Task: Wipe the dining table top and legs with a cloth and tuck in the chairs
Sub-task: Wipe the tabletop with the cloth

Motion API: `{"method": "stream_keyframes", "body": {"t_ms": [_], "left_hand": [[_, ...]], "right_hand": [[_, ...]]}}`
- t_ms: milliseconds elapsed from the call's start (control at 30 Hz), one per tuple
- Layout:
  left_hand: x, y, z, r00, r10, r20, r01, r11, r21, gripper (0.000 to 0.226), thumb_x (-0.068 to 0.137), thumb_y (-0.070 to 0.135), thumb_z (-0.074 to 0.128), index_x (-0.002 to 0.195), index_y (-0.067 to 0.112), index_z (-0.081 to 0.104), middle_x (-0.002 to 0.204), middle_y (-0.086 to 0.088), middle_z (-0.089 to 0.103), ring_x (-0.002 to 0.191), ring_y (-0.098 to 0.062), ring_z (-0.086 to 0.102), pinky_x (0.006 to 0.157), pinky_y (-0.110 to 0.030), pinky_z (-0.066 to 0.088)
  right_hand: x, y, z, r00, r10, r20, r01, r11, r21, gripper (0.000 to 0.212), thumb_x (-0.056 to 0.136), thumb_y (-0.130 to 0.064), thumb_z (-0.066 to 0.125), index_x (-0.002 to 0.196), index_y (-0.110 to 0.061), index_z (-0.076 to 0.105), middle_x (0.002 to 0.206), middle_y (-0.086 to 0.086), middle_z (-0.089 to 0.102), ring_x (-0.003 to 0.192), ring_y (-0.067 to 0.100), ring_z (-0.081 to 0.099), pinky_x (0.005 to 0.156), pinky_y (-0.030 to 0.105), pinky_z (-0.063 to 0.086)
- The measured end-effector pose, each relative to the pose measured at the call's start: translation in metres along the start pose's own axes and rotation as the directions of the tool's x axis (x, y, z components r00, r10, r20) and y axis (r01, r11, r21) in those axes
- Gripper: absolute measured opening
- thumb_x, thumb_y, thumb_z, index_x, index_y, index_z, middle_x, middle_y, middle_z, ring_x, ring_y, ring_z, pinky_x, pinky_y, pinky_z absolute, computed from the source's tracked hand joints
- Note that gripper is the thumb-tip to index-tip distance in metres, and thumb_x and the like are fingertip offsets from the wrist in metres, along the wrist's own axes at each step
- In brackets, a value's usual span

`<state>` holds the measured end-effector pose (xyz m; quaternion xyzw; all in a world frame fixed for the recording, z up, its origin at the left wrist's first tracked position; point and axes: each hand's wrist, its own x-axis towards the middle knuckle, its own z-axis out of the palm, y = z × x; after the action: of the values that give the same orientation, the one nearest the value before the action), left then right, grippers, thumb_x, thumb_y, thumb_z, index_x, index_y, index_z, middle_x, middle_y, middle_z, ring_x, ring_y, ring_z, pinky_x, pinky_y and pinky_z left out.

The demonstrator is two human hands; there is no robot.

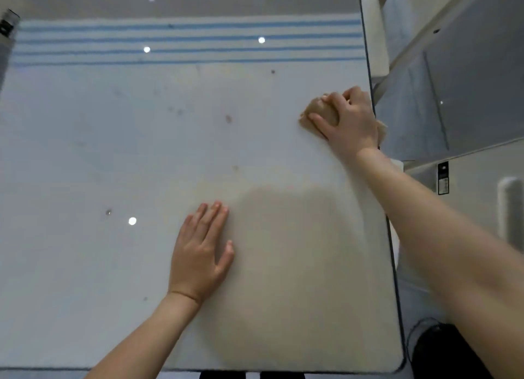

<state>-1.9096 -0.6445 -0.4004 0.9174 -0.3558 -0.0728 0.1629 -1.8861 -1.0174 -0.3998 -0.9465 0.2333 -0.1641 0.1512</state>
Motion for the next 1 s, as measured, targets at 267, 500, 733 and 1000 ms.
{"method": "stream_keyframes", "body": {"t_ms": [267, 500, 733, 1000], "left_hand": [[0.000, 0.001, -0.003, 1.000, -0.014, 0.022, 0.015, 1.000, -0.003, 0.062, 0.085, 0.037, 0.046, 0.142, 0.012, 0.044, 0.148, -0.006, 0.042, 0.140, -0.025, 0.032, 0.116, -0.042, 0.025], [0.000, 0.003, -0.003, 0.998, -0.029, 0.054, 0.029, 1.000, 0.006, 0.062, 0.085, 0.037, 0.045, 0.142, 0.013, 0.043, 0.148, -0.007, 0.043, 0.139, -0.026, 0.034, 0.116, -0.043, 0.024], [0.000, 0.004, -0.004, 0.998, -0.038, 0.042, 0.038, 0.999, -0.009, 0.061, 0.085, 0.036, 0.048, 0.141, 0.013, 0.045, 0.146, -0.005, 0.045, 0.139, -0.025, 0.034, 0.117, -0.041, 0.023], [0.001, 0.002, -0.003, 0.999, -0.035, 0.036, 0.037, 0.998, -0.046, 0.063, 0.082, 0.035, 0.052, 0.142, 0.016, 0.044, 0.148, 0.001, 0.042, 0.140, -0.019, 0.033, 0.117, -0.037, 0.021]], "right_hand": [[-0.193, -0.050, -0.041, 0.963, -0.228, 0.143, 0.205, 0.966, 0.159, 0.047, 0.085, -0.054, 0.060, 0.111, -0.016, 0.070, 0.093, 0.008, 0.056, 0.084, 0.026, 0.051, 0.070, 0.034, 0.045], [-0.276, -0.051, -0.054, 0.845, -0.501, 0.186, 0.466, 0.861, 0.205, 0.045, 0.085, -0.051, 0.068, 0.113, -0.015, 0.066, 0.088, 0.006, 0.062, 0.071, 0.023, 0.051, 0.067, 0.032, 0.045], [-0.133, -0.041, -0.019, 0.942, -0.304, 0.145, 0.291, 0.951, 0.104, 0.052, 0.087, -0.054, 0.061, 0.118, -0.012, 0.064, 0.092, 0.009, 0.058, 0.084, 0.028, 0.053, 0.073, 0.039, 0.047], [0.061, -0.028, 0.025, 1.000, 0.010, 0.018, -0.009, 0.998, -0.059, 0.049, 0.088, -0.057, 0.054, 0.111, -0.014, 0.058, 0.108, 0.017, 0.052, 0.101, 0.035, 0.051, 0.081, 0.037, 0.039]]}}
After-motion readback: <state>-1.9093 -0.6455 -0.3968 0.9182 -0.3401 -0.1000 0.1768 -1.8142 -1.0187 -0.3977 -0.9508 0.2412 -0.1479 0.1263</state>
